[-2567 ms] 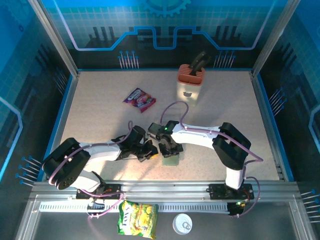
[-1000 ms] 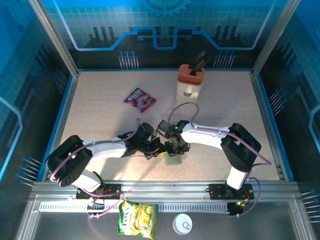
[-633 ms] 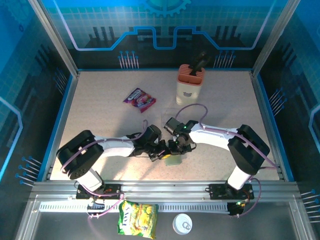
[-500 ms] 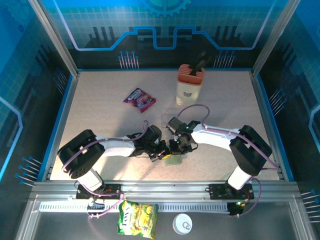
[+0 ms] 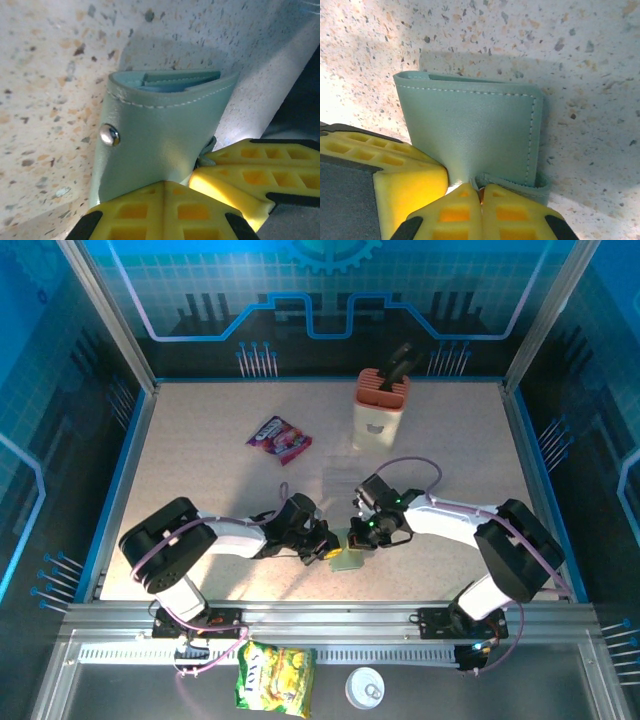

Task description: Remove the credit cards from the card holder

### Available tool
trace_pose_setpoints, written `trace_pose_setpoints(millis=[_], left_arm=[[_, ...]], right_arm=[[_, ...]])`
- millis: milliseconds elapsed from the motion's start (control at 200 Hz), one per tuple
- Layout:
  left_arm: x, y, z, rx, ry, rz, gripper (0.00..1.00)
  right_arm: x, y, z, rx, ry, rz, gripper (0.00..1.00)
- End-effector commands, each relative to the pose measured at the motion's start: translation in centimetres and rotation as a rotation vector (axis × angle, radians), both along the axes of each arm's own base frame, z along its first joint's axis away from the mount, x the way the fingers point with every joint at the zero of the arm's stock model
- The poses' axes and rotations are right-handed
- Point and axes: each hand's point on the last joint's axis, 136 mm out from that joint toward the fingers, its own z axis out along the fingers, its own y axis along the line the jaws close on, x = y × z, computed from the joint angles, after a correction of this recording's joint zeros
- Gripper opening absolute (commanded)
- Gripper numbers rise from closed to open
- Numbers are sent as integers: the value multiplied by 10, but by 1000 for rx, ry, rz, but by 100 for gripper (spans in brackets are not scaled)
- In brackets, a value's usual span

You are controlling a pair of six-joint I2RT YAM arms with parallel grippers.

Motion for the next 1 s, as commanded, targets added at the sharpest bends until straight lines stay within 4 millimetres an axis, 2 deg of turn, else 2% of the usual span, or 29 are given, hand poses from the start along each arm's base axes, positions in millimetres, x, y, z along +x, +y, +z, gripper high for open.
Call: trace_pose_setpoints(millis=[0,350,540,780,965,995], left_arm=[[-38,60,-91,331,195,69,0],[-42,78,-101,368,220,116,0],[-46,82,-111,380,241,124,0],[-48,84,-118,378,252,139,0],[-41,75,-110,357,214,109,0],[-38,72,-106,355,203,100,0]], right_arm=[[-19,-46,-47,-182,77,-34,0],[-18,-54,-40,-61,94,-110,0],[-18,-67,-43,-57,101,-140,0],[-10,-66,-22,32,69,-163,0],[-5,-69,-7,10,22,-144,0],[-4,-70,-3,2,4,-138,4]])
